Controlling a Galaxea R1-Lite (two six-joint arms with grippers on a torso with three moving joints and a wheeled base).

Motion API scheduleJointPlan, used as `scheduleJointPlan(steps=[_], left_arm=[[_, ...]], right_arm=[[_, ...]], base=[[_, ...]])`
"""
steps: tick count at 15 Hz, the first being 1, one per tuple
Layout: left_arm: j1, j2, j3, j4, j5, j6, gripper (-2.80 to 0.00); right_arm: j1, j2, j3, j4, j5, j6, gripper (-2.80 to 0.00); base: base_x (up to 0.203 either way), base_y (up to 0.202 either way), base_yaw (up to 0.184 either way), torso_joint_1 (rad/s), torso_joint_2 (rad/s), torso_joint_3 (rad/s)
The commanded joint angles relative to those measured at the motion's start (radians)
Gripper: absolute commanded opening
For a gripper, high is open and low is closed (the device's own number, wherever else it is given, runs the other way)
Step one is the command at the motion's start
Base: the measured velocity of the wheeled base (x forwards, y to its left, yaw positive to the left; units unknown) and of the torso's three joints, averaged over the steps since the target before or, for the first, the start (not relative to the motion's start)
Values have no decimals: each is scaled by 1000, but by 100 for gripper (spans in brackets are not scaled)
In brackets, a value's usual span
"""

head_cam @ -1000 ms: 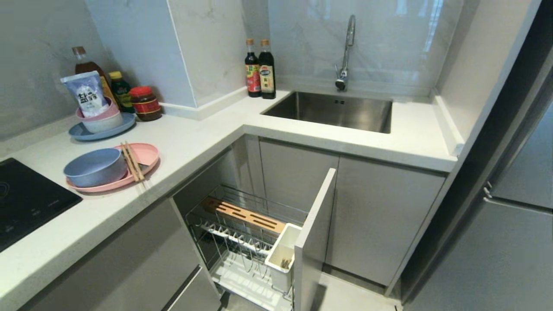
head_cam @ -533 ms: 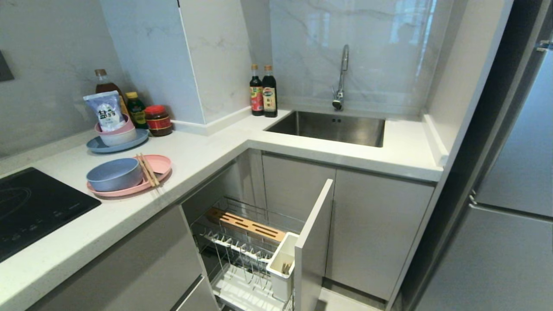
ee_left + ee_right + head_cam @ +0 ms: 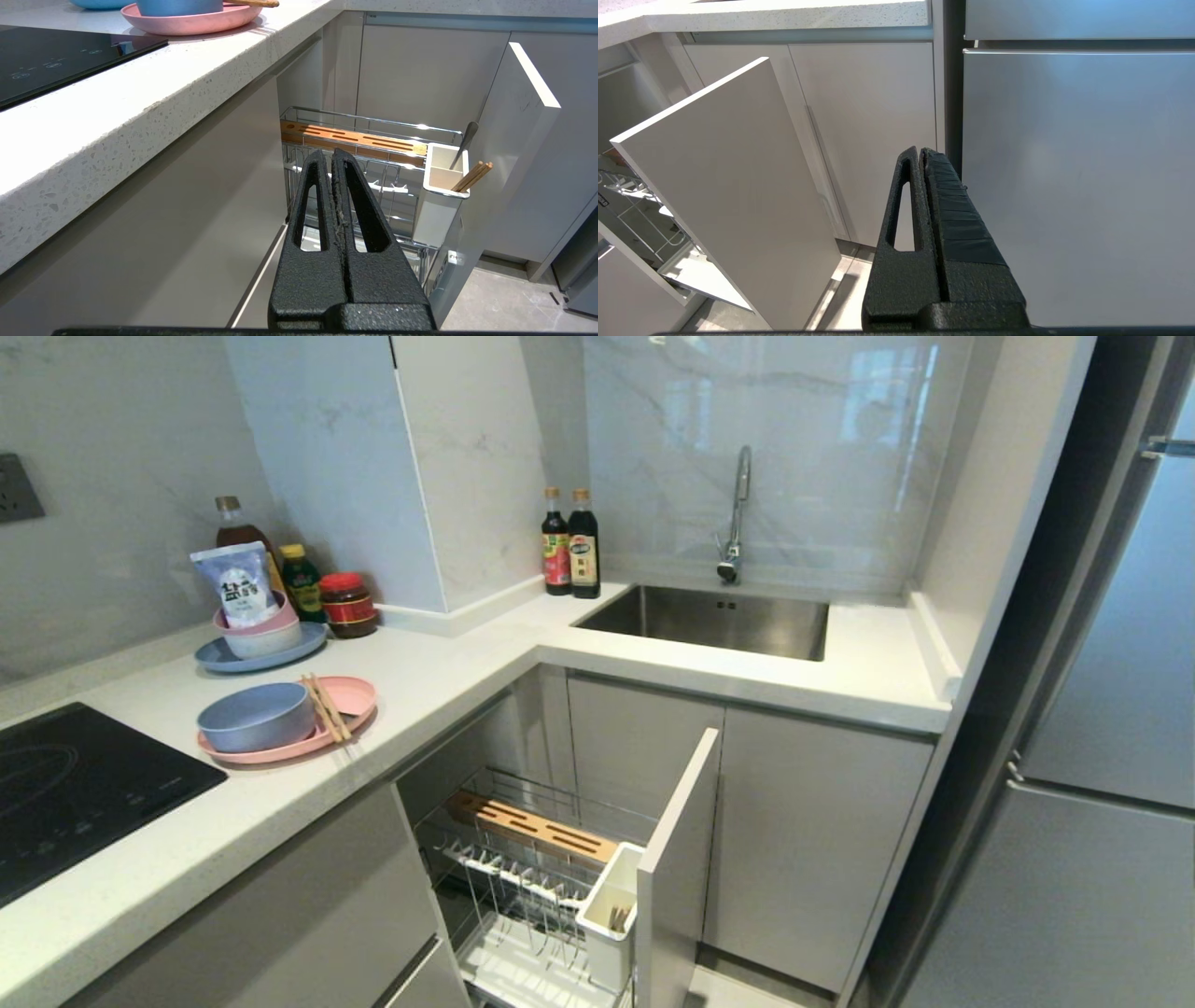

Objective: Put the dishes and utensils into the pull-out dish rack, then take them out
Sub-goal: Close the cupboard

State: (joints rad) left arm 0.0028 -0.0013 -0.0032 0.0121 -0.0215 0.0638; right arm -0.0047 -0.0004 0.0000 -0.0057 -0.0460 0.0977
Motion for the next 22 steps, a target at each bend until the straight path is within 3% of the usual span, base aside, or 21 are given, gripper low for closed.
scheduleJointPlan(steps=[1, 15, 18, 22], left_arm=[[0, 1, 0, 0, 0, -1, -280], [0, 1, -32, -26, -3, -30, -280], [0, 5, -245, 6, -7, -51, -280], [-4, 164, -778, 361, 7, -55, -280]], right_arm=[[0, -4, 0, 0, 0, 1, -280], [0, -4, 0, 0, 0, 1, -280], [0, -4, 0, 0, 0, 1, -280], [0, -4, 0, 0, 0, 1, -280]], base=[[0, 0, 0, 0, 0, 0], [0, 0, 0, 0, 0, 0], [0, 0, 0, 0, 0, 0], [0, 0, 0, 0, 0, 0]])
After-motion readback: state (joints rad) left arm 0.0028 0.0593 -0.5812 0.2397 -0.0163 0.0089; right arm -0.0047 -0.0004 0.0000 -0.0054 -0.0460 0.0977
